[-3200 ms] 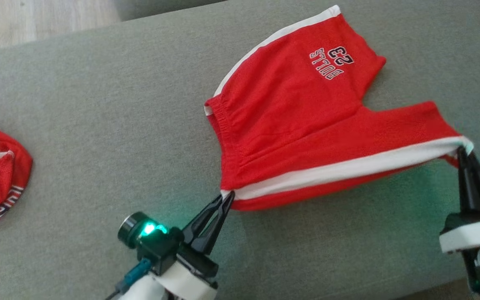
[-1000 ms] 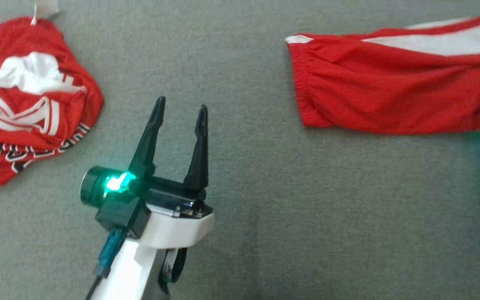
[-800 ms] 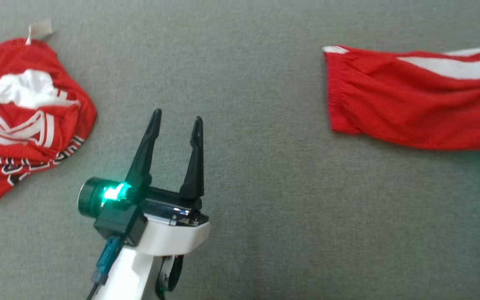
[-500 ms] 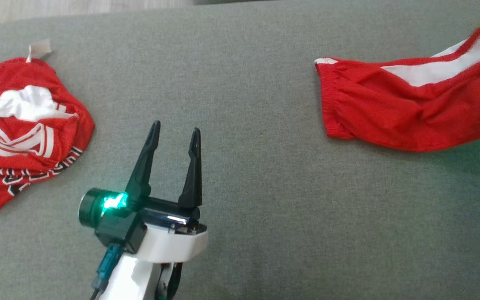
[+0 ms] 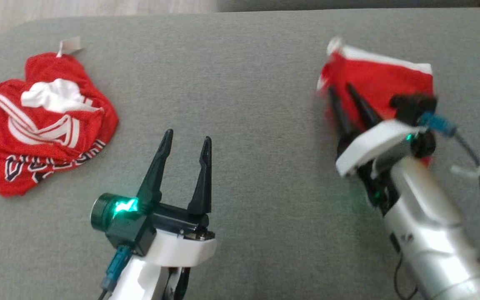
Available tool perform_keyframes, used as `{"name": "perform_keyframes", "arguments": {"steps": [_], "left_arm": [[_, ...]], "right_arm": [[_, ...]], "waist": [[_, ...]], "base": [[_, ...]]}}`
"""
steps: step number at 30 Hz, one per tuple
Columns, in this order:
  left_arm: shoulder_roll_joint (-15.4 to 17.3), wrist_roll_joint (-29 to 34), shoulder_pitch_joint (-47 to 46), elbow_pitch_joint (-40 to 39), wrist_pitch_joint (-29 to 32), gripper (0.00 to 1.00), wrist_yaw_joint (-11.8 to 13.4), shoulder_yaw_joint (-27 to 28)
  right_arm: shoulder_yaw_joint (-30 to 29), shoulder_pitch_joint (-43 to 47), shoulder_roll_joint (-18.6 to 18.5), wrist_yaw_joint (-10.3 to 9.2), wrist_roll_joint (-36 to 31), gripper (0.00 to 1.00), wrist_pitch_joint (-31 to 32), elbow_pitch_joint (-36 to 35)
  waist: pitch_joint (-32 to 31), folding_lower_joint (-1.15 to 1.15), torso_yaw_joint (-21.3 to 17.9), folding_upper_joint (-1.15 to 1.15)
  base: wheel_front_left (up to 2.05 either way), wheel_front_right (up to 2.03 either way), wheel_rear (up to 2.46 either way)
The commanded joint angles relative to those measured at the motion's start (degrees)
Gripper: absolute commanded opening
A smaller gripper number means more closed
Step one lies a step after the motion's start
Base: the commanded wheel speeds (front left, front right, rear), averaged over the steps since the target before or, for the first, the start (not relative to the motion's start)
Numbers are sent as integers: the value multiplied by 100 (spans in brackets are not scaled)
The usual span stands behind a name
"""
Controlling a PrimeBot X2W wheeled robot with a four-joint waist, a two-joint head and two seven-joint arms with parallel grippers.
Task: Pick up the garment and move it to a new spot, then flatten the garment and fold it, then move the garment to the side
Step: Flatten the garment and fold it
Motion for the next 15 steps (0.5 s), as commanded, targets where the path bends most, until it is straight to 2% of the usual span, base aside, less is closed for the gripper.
{"name": "perform_keyframes", "arguments": {"steps": [1,5,10,13,15], "left_arm": [[20,-32,-88,-145,-24,100,30,116],[20,-82,13,-79,-24,100,100,147],[20,-148,345,-96,-24,100,215,349],[20,-218,637,-143,-24,100,331,562],[20,-188,836,-126,-24,100,385,676]], "right_arm": [[99,94,55,-4,-59,100,-148,-171],[50,453,-243,-4,-182,100,-622,-453],[-245,1334,-704,-4,-273,100,-909,-1254],[-686,1987,-790,-4,-514,100,-926,-1981],[-968,2468,-710,-4,-754,100,-927,-2412]], "waist": [[-25,0,90,0],[-202,0,110,0],[-576,0,6,0],[-822,0,-92,0],[-980,0,-143,0]], "base": [[0,0,0],[0,0,0],[0,0,0],[0,0,0],[0,0,0]]}}
